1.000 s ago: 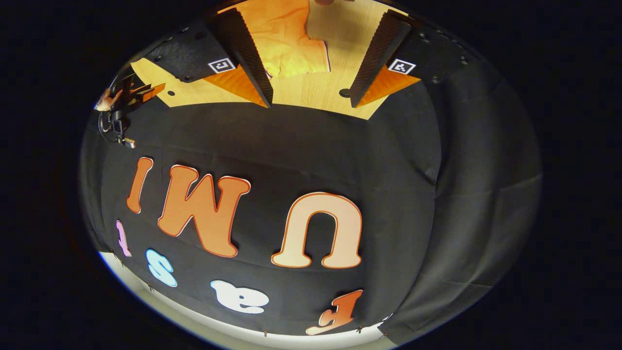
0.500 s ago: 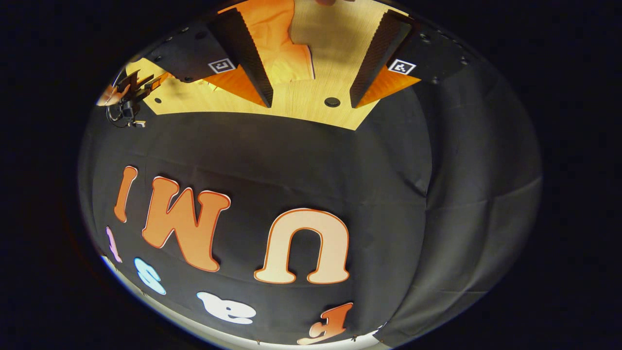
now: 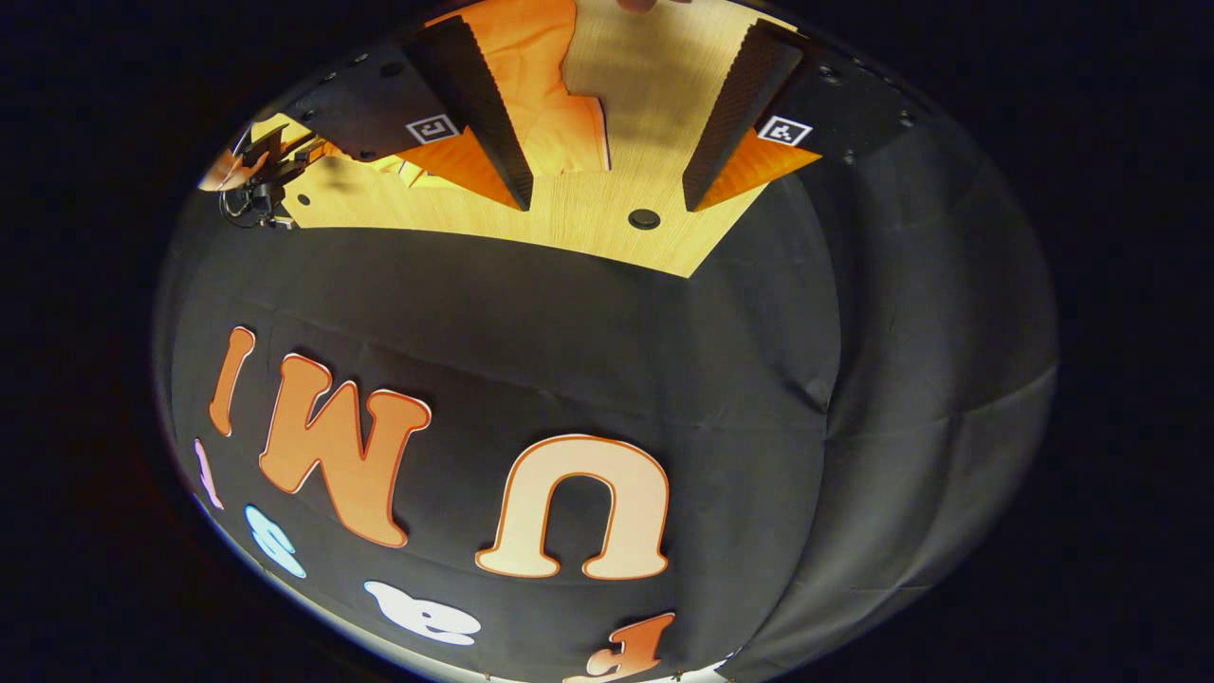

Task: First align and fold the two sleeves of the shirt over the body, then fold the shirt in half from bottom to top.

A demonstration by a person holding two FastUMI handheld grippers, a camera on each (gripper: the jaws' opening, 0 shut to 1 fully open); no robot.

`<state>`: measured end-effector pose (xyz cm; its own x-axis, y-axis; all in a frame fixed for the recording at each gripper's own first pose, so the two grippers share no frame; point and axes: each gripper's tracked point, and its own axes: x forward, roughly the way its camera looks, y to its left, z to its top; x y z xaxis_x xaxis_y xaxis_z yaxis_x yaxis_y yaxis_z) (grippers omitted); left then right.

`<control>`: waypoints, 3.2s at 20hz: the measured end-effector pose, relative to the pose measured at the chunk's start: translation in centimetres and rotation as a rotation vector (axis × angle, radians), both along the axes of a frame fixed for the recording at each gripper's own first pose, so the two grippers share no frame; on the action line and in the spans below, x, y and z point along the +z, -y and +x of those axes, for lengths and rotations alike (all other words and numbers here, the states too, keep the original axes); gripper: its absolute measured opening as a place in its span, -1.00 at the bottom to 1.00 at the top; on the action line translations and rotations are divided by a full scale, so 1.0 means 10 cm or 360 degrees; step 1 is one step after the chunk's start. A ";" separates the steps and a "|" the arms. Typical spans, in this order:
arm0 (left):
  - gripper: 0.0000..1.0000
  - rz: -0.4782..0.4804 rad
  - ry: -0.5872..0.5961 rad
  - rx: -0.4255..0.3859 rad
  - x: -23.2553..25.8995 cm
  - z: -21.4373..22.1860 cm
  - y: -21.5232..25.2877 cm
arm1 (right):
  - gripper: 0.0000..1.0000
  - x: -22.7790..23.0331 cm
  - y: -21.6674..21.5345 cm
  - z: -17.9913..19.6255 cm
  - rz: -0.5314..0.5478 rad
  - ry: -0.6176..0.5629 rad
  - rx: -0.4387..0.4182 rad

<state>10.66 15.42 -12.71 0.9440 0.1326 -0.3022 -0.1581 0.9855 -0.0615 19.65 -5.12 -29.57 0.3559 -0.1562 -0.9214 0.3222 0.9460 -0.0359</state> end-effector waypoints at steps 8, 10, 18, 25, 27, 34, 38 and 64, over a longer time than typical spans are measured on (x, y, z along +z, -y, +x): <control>0.96 -0.0067 -0.0055 0.0006 -0.13 -0.01 0.04 | -0.43 0.07 -0.11 0.10 -0.0023 0.0171 0.0054; 0.96 -0.0042 -0.0036 -0.0013 -0.06 -0.01 0.04 | -0.99 0.03 -0.09 0.09 0.0004 0.0200 0.0050; 0.95 -0.0012 0.0001 -0.0069 0.06 -0.08 0.01 | -1.00 0.33 -0.32 0.04 0.0080 0.0321 0.0069; 0.96 -0.0046 0.0042 -0.0070 0.14 -0.15 -0.20 | -1.00 0.96 -0.99 0.10 0.0025 0.0473 0.0300; 0.95 -0.0057 0.0044 -0.0075 0.14 -0.19 -0.26 | -1.00 1.06 -1.27 0.11 0.0006 0.0496 0.0390; 0.96 -0.0067 0.0037 -0.0035 0.12 -0.30 -0.55 | -0.99 0.96 -2.10 0.04 0.0014 0.0431 0.0621; 0.95 -0.0089 0.0006 -0.0017 0.04 -0.35 -0.65 | -0.97 0.80 -2.36 0.03 -0.0015 0.0401 0.0671; 0.96 -0.0210 -0.0375 -0.0330 -0.40 0.36 0.52 | 0.98 1.60 -2.11 -0.28 0.0185 0.0894 0.0697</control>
<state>14.21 10.26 -16.66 0.8490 -0.1094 -0.5170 0.0196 0.9842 -0.1761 16.82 15.96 -13.60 0.7885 0.1972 -0.5825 -0.1471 0.9802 0.1327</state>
